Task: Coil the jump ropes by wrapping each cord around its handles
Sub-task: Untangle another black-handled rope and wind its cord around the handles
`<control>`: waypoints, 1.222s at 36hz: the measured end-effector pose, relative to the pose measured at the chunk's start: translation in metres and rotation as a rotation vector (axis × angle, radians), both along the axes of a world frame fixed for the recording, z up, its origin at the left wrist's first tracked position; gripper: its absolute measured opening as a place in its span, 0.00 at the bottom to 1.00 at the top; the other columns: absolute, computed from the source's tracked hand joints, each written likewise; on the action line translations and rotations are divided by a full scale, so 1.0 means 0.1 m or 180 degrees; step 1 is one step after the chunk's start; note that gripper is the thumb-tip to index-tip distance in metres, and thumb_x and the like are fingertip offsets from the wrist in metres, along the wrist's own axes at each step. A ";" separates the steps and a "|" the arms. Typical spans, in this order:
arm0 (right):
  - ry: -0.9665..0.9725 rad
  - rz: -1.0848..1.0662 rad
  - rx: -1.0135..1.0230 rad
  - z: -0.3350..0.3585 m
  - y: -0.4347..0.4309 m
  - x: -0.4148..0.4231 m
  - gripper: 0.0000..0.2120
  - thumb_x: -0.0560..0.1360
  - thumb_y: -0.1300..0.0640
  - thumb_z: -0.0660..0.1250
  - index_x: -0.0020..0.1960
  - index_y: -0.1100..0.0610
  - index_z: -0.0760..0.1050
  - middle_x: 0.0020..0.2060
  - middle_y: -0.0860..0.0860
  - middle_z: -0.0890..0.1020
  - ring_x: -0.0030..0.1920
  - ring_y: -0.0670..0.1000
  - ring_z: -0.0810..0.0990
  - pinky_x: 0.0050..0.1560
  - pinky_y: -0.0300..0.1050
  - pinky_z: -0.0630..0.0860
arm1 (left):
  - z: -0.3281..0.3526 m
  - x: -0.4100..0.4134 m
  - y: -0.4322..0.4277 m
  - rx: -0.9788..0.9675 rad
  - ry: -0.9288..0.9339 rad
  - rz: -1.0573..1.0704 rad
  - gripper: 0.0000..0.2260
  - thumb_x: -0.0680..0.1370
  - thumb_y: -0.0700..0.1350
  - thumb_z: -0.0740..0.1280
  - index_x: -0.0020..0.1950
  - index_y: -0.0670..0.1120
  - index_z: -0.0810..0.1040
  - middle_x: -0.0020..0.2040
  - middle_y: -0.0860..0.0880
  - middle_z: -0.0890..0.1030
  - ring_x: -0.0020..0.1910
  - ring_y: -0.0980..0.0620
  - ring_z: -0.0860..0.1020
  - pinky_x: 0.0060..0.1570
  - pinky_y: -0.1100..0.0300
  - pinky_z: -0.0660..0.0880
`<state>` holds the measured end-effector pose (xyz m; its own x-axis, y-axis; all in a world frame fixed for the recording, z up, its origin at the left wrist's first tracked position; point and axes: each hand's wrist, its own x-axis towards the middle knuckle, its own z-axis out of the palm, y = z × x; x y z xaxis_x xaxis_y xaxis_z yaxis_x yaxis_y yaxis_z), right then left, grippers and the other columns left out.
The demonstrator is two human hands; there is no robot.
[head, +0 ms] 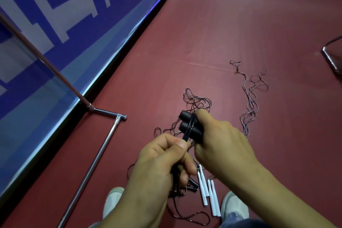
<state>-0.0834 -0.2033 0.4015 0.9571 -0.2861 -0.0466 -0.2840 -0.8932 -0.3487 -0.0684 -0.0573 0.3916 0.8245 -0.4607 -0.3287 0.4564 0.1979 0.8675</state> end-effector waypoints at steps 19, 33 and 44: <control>0.0711 0.0357 0.2868 0.15 -0.17 -0.14 0.07 0.75 0.69 0.67 0.44 0.58 0.73 0.25 0.44 0.68 0.24 0.44 0.64 0.24 0.38 0.63 | -0.11 0.44 0.21 0.0592 -0.1261 -0.1503 0.07 0.75 0.41 0.69 0.39 0.51 0.78 0.35 0.48 0.80 0.35 0.50 0.78 0.39 0.55 0.76; 0.1644 0.0679 0.5888 0.16 -0.10 -0.20 0.18 0.73 0.42 0.73 0.39 0.54 0.71 0.26 0.48 0.69 0.22 0.45 0.65 0.23 0.35 0.62 | 0.09 0.67 0.30 0.0350 -0.1143 -0.1761 0.14 0.73 0.43 0.74 0.58 0.49 0.84 0.37 0.33 0.79 0.36 0.44 0.80 0.41 0.55 0.77; 0.2461 0.1359 0.6851 0.08 -0.12 -0.20 0.24 0.73 0.33 0.65 0.43 0.55 0.66 0.27 0.48 0.59 0.22 0.45 0.49 0.24 0.42 0.45 | 0.13 0.67 0.38 -0.0285 -0.0494 -0.2434 0.22 0.73 0.50 0.75 0.65 0.45 0.82 0.51 0.23 0.78 0.39 0.50 0.82 0.43 0.60 0.78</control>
